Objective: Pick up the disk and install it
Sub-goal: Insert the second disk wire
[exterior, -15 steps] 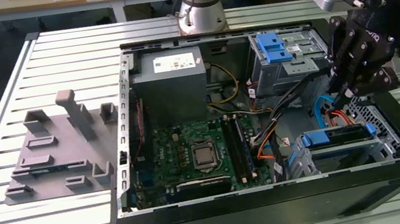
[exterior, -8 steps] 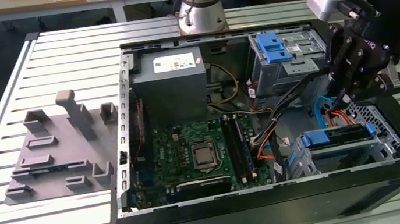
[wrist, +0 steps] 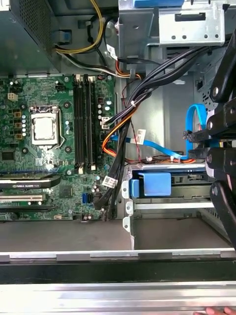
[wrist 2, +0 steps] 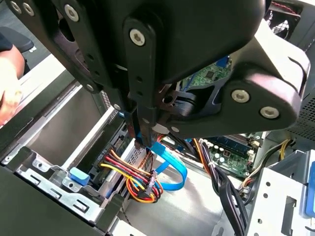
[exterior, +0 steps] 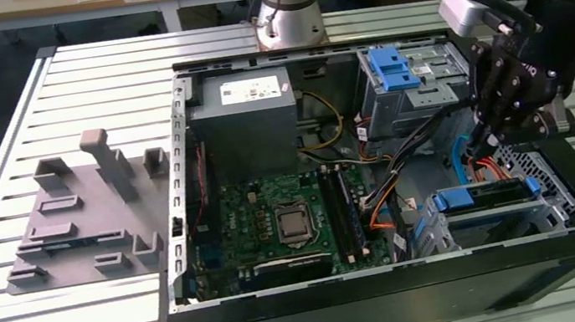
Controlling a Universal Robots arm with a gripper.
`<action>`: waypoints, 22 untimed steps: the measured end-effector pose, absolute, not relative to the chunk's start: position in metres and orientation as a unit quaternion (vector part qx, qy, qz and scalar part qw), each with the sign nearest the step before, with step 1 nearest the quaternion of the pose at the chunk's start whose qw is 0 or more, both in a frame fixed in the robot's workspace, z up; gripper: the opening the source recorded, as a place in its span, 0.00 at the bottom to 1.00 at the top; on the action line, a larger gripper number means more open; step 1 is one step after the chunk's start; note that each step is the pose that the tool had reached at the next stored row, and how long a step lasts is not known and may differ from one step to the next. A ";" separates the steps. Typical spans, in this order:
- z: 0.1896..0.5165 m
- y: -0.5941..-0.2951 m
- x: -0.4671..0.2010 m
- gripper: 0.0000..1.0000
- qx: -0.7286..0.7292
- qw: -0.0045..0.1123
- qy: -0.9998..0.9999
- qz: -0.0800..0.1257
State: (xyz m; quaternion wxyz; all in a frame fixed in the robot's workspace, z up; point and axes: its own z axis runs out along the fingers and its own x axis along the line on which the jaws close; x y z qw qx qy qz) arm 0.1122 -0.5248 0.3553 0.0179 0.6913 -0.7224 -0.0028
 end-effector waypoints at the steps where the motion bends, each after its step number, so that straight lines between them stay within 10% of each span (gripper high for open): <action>1: 0.355 -0.525 0.112 0.16 0.692 0.017 -0.722 -0.003; 22: 0.346 -0.538 0.103 0.16 0.704 -0.001 -0.710 0.011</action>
